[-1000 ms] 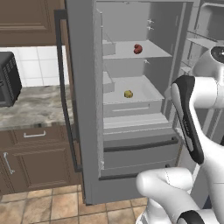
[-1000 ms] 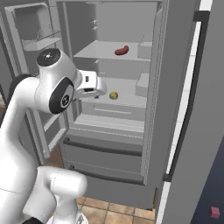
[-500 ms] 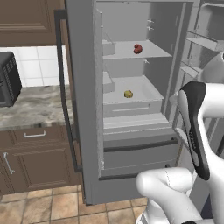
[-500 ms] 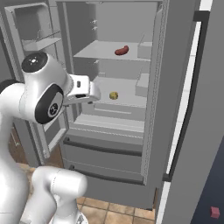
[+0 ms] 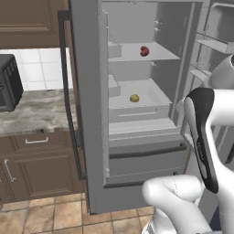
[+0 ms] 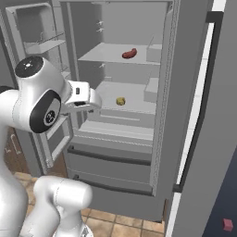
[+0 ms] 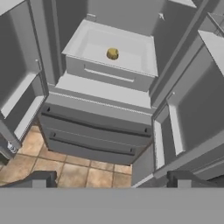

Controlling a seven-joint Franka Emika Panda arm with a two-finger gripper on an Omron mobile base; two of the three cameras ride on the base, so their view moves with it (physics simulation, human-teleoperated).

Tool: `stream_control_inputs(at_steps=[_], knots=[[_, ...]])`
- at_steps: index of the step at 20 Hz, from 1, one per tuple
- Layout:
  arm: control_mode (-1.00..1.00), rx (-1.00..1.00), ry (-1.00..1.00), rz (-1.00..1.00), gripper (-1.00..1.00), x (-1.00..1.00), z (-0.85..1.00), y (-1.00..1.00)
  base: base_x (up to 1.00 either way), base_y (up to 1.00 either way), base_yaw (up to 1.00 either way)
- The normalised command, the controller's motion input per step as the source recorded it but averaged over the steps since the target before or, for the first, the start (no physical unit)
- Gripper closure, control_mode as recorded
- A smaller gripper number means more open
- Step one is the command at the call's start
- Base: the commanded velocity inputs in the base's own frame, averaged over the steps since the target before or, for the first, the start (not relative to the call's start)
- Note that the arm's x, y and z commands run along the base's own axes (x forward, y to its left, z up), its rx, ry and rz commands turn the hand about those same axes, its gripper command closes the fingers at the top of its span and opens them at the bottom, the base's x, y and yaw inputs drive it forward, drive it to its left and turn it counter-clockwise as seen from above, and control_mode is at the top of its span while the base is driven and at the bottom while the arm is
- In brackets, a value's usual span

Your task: Retrieve the sausage and cheese from the fridge and place them on the cutting board on the counter.

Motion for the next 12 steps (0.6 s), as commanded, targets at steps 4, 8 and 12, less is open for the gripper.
stream_control_inputs(at_steps=[4,8,12], knots=[[1.00,0.00,0.00,0.00,-1.00,0.00,0.00,0.00,0.41,0.06,0.00],[1.00,0.00,0.00,0.00,-1.00,0.00,0.00,0.00,0.70,0.00,0.00],[1.00,0.00,0.00,0.00,-1.00,0.00,0.00,0.00,0.80,0.00,0.00]])
